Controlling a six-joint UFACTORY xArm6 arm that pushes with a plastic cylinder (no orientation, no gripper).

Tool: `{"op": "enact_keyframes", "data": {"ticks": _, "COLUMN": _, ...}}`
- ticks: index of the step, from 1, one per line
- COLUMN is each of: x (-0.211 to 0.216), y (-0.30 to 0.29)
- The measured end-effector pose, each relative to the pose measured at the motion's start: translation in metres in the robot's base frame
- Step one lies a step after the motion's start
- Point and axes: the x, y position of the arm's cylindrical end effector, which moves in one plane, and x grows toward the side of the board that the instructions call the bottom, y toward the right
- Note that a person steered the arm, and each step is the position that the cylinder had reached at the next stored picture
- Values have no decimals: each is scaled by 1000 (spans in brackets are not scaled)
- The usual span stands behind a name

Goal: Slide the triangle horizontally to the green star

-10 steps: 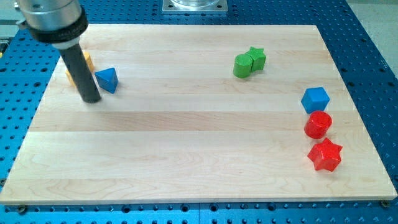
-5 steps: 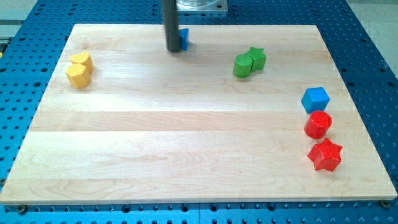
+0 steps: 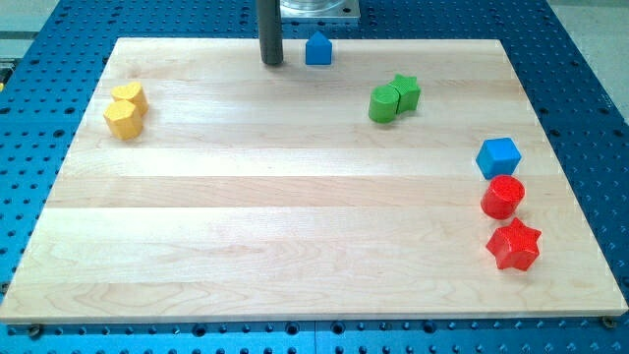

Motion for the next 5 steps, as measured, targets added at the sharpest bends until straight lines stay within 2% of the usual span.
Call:
{"op": "enact_keyframes", "data": {"ticks": 3, "x": -6, "y": 29}}
{"op": "enact_keyframes", "data": {"ticks": 4, "x": -16, "y": 68}}
{"op": "enact_keyframes", "data": {"ticks": 5, "x": -39, "y": 79}}
